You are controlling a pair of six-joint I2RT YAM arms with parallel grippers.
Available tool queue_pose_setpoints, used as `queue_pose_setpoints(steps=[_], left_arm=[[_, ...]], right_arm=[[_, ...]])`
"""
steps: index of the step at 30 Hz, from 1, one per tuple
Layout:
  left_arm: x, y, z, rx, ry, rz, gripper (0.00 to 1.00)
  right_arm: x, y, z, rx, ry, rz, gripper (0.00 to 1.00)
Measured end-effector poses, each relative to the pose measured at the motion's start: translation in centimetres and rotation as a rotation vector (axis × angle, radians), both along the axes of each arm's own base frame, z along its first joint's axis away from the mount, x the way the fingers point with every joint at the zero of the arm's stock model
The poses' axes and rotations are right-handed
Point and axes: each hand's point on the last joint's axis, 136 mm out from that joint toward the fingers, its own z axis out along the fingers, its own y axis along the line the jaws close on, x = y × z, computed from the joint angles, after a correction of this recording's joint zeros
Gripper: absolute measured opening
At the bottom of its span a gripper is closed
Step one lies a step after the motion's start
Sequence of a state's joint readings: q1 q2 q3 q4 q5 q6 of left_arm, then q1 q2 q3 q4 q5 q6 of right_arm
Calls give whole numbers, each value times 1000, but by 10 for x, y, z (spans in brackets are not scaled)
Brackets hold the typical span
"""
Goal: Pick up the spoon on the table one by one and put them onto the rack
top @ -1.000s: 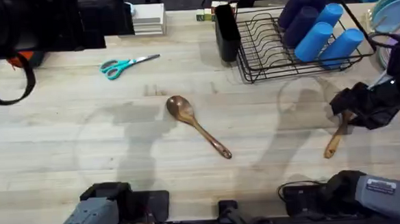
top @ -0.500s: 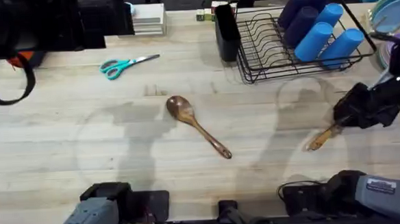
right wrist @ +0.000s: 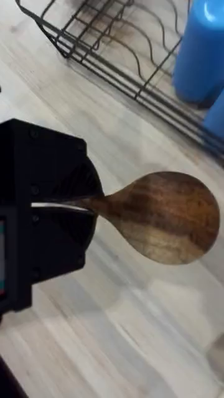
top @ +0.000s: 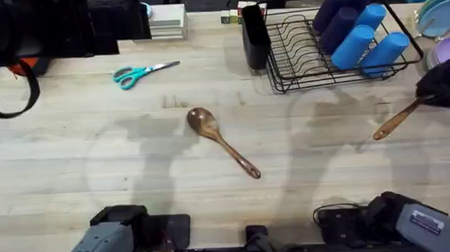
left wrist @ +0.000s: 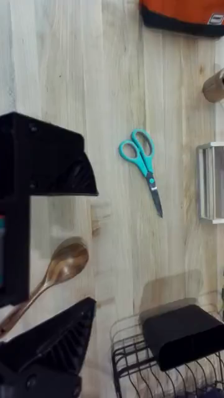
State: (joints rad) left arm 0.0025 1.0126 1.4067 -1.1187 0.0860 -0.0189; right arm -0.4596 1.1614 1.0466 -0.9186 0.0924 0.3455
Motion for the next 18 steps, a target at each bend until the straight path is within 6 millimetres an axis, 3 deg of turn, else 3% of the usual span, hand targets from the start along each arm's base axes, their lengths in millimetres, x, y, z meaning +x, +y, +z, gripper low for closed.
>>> queue_pose_setpoints(steps=[9,18], left_arm=[[0,0,0,0,0,0,993],[0,0,0,0,0,0,993]], right_arm=[[40,15,43,-132,-149,205,32],[105,71,105,-250,-425,449,32]])
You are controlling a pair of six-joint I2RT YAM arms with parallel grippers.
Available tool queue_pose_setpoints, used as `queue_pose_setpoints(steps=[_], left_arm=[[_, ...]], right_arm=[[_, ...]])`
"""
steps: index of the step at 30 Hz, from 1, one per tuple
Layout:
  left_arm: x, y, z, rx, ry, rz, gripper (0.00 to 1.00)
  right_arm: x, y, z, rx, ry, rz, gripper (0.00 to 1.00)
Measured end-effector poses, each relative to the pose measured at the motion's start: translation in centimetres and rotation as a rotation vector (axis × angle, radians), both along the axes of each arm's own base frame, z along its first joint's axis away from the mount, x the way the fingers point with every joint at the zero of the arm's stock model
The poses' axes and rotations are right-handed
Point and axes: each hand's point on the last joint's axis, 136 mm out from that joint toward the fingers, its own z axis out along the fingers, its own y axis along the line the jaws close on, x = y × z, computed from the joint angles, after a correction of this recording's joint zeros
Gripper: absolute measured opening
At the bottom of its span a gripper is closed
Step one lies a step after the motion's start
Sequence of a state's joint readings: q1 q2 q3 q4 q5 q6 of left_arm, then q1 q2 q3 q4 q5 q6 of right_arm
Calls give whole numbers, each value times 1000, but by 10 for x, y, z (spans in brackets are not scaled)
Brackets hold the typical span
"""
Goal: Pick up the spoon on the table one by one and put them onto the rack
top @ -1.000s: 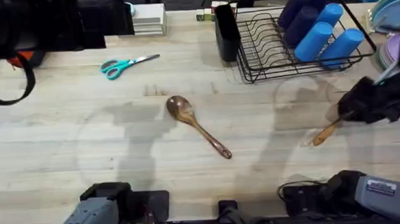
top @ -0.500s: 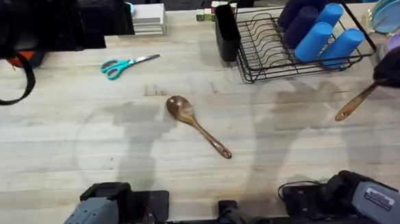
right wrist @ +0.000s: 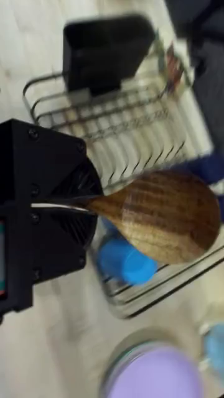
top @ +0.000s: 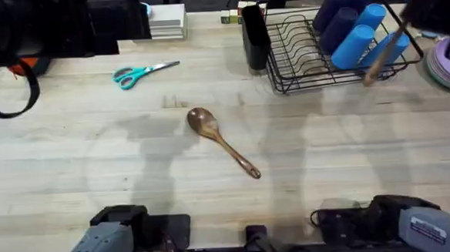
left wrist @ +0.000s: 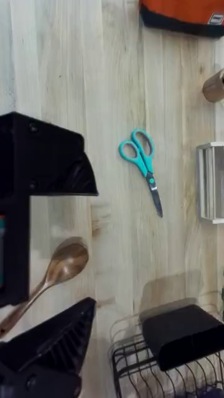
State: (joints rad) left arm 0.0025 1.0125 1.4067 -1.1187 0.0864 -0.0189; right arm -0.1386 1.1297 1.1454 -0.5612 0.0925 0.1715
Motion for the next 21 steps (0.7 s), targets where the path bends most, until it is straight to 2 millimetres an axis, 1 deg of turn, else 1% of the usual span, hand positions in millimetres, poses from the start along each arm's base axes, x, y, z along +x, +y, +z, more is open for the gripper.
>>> queue_pose_setpoints(steps=[7,8,9,14,16,21], left_arm=[[0,0,0,0,0,0,993],[0,0,0,0,0,0,993],[0,0,0,0,0,0,993],[0,0,0,0,0,0,993],[0,0,0,0,0,0,993],[0,0,0,0,0,0,993]], right_arm=[[31,45,39,-35,-187,143,32],[35,52,43,-42,-205,165,32],[47,70,46,-52,-237,218,32],[68,93,51,-61,-299,275,32],[77,103,57,-71,-341,299,32],[97,135,74,-95,-461,372,32]])
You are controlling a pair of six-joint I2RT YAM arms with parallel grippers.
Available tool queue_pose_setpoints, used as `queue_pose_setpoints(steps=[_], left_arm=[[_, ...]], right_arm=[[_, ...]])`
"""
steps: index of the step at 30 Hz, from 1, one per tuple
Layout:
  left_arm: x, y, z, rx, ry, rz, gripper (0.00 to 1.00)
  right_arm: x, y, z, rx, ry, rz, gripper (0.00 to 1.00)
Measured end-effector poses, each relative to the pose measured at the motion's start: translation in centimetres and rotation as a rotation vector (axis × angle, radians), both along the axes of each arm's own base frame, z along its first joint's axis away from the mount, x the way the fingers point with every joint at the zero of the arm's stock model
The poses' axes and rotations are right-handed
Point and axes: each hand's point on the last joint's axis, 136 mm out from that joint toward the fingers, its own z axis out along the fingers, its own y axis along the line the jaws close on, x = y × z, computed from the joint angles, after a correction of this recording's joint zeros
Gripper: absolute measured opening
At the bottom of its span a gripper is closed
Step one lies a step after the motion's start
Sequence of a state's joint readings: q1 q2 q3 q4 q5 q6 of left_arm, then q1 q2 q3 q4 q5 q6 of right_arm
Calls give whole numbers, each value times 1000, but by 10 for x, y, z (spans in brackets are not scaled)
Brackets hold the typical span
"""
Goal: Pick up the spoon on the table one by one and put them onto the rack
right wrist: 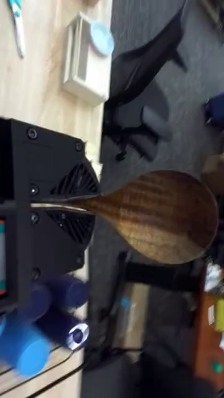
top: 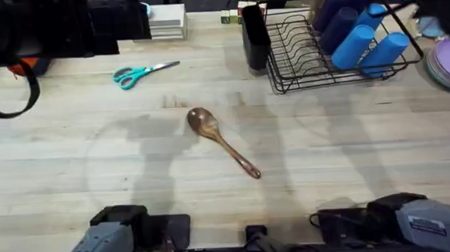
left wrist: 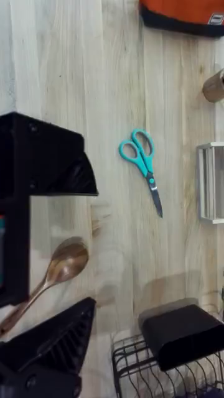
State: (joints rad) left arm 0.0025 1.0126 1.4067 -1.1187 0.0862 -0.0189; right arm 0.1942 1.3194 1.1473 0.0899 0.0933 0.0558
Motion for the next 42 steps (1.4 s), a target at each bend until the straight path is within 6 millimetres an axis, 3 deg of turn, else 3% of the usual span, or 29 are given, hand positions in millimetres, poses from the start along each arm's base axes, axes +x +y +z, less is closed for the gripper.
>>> queue_pose_setpoints(steps=[1,4,17,33,34,42], left_arm=[[0,0,0,0,0,0,993],[0,0,0,0,0,0,993],[0,0,0,0,0,0,994],[0,0,0,0,0,0,993],[0,0,0,0,0,0,993],[0,0,0,0,0,0,993]], right_arm=[[10,18,5,0,-53,36,32],[19,35,6,6,-95,66,32],[50,91,-6,22,-229,156,32],[68,99,-47,-34,-175,164,34],[71,101,-58,-43,-154,166,34],[73,116,-78,-52,-120,191,35]])
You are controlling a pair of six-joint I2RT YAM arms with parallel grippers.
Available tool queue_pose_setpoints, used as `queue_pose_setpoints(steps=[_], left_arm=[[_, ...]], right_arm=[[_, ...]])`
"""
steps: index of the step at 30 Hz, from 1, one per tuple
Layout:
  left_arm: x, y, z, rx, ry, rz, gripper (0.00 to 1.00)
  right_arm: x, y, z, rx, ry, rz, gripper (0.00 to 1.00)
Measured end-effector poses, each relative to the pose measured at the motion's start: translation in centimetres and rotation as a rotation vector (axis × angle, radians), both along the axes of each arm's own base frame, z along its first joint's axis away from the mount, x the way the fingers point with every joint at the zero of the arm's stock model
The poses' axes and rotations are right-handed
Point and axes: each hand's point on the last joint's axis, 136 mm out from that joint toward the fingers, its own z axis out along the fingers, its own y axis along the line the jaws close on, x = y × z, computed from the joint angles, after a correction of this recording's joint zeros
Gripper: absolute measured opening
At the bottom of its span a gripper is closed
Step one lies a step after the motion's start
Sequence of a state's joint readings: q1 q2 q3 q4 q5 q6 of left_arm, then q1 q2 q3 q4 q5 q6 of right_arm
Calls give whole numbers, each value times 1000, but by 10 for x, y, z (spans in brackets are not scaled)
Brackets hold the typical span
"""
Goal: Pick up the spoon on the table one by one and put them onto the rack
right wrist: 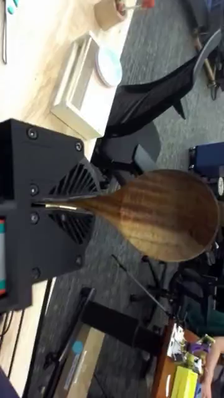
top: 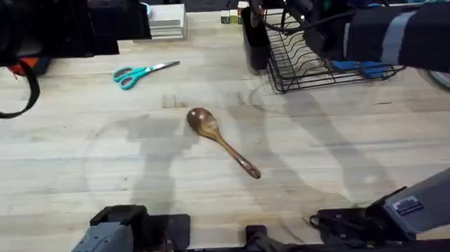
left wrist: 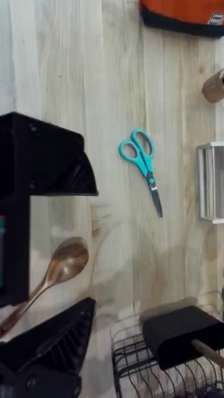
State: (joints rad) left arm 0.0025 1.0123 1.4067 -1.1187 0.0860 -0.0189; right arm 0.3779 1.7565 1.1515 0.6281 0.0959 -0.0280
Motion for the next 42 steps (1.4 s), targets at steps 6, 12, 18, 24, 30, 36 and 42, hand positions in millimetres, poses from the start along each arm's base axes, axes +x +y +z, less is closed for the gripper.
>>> queue_pose_setpoints(steps=[6,12,18,24,30,36,42], left_arm=[[0,0,0,0,0,0,993],[1,0,-1,0,4,0,994],[10,0,-12,-1,47,-1,994],[11,-1,-14,-4,56,-4,994],[11,-1,-14,-6,56,-5,993],[11,-1,-14,-6,56,-6,993],[11,-1,-14,-6,56,-6,993]], right_arm=[[2,-1,-2,-14,26,-12,36],[9,-5,-4,-6,-2,-49,36],[14,-4,0,9,-51,-52,35],[14,-3,0,3,-53,-52,35],[13,-4,-15,-24,2,-52,35],[13,-5,-68,-91,157,-53,35],[12,-6,-80,-109,193,-55,36]])
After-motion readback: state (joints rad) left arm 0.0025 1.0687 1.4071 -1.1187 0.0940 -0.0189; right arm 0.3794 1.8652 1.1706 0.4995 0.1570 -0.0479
